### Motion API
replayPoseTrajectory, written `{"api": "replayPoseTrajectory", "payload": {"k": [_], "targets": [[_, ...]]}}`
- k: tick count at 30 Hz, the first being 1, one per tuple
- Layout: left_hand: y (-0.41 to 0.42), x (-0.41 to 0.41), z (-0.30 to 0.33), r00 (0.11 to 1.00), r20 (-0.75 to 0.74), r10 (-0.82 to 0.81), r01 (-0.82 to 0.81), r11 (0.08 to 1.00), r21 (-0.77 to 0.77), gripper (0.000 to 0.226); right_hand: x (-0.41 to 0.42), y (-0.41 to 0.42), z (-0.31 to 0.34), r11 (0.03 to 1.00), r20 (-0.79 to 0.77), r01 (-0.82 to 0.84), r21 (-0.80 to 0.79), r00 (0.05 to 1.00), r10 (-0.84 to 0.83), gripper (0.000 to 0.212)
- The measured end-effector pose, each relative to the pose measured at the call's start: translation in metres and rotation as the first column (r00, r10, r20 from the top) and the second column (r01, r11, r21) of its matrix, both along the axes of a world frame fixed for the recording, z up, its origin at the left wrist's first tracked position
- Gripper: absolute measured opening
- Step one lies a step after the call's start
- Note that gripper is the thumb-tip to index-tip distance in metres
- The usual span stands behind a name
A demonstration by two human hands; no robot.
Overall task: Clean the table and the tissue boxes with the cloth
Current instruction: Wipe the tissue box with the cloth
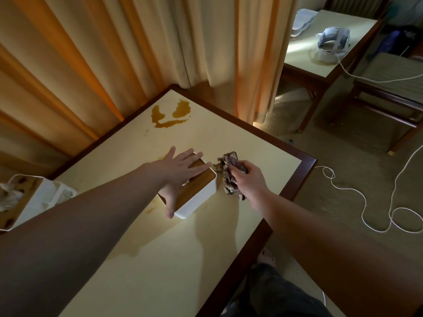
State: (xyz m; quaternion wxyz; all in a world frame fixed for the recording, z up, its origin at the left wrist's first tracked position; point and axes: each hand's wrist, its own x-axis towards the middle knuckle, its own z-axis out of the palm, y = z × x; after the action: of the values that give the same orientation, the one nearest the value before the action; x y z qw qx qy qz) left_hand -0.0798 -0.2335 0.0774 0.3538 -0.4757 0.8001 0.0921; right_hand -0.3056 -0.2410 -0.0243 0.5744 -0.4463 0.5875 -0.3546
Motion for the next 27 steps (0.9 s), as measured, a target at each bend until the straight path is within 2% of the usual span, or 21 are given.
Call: {"api": "replayPoseTrajectory", "payload": {"k": [5,10,14,17,22,24,27], "targets": [[0.0,0.007,-0.008,0.997,-0.067,0.025,-0.03,0.997,-0.074,0.166,-0.002,0.001,-0.006,1.0,-0.023,-0.009,-0.009,1.0,0.009,0.011],[0.009,0.009,-0.019,0.94,-0.176,0.293,-0.314,0.943,-0.106,0.162,0.005,0.001,-0.007,1.0,0.015,-0.028,0.014,1.0,0.028,0.008],[0.014,-0.002,-0.028,0.884,-0.249,0.395,-0.434,0.892,-0.125,0.166,0.024,0.013,-0.006,0.993,0.06,-0.099,0.062,0.994,0.096,0.007],[0.016,-0.005,-0.03,0.867,-0.268,0.42,-0.465,0.875,-0.131,0.168,0.035,0.029,-0.011,0.991,0.051,-0.117,0.071,0.992,0.113,0.002],[0.015,-0.002,-0.036,0.862,-0.281,0.423,-0.476,0.865,-0.157,0.172,0.029,0.067,-0.021,0.981,0.039,-0.174,0.087,0.985,0.171,0.005],[0.015,-0.001,-0.038,0.863,-0.283,0.419,-0.473,0.866,-0.16,0.172,0.028,0.074,-0.018,0.985,0.076,-0.157,0.071,0.986,0.151,0.006],[0.015,-0.002,-0.036,0.853,-0.296,0.43,-0.483,0.865,-0.136,0.17,0.033,0.058,-0.002,0.993,0.038,-0.116,0.01,0.993,0.116,0.003]]}}
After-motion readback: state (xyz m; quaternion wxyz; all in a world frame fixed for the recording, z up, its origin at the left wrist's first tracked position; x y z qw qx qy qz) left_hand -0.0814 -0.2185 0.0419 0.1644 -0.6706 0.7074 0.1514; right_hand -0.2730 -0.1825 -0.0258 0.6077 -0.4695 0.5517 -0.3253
